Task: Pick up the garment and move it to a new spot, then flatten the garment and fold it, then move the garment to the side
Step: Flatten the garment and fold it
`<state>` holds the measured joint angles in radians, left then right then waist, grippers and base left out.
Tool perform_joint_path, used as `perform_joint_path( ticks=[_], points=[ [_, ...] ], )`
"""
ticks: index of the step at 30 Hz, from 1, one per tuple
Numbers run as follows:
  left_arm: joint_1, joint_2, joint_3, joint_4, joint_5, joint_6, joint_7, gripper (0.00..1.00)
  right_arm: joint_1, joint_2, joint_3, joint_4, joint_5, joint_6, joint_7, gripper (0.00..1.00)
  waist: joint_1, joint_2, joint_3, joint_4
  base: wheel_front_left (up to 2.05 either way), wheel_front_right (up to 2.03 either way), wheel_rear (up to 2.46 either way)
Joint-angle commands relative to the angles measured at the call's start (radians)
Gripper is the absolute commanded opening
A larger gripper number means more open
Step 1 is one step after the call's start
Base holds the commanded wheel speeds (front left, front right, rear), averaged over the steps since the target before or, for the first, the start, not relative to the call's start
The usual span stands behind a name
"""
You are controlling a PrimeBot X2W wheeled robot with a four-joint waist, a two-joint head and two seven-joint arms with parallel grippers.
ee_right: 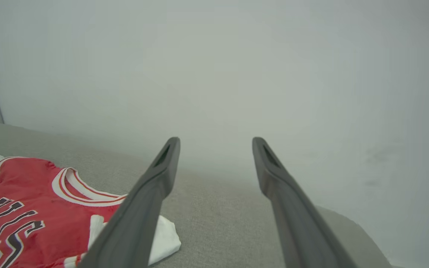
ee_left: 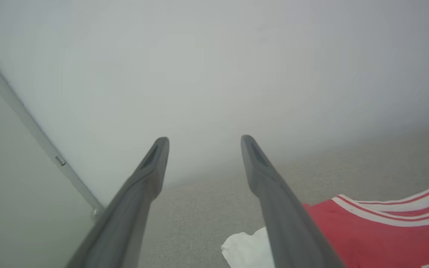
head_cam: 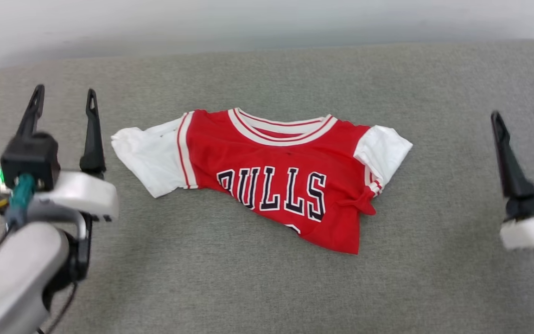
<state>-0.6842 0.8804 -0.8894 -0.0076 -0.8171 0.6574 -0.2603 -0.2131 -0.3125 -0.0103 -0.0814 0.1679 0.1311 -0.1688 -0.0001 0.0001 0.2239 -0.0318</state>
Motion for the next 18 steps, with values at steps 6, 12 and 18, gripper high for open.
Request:
perform_joint_path(
  ticks=[6,12,18],
  points=[
    [0.256,-0.095,0.212,-0.097,0.147,0.081,-0.005,1.00,-0.196,-0.245,0.163,0.008,0.114,-0.001,0.301,1.00,0.0001,-0.0001,-0.009,0.041,0.00,0.00,0.00],
    [0.410,-0.224,0.346,-0.122,0.269,0.033,-0.005,1.00,-0.402,-0.487,0.435,0.003,0.320,-0.001,0.695,1.00,0.0001,-0.0001,0.019,0.082,0.00,0.00,0.00],
    [0.478,-0.348,0.442,-0.130,0.372,-0.029,-0.005,1.00,-0.624,-0.598,0.657,0.015,0.506,-0.001,1.034,1.00,0.0001,-0.0001,0.087,0.128,0.00,0.00,0.00]
  ],
)
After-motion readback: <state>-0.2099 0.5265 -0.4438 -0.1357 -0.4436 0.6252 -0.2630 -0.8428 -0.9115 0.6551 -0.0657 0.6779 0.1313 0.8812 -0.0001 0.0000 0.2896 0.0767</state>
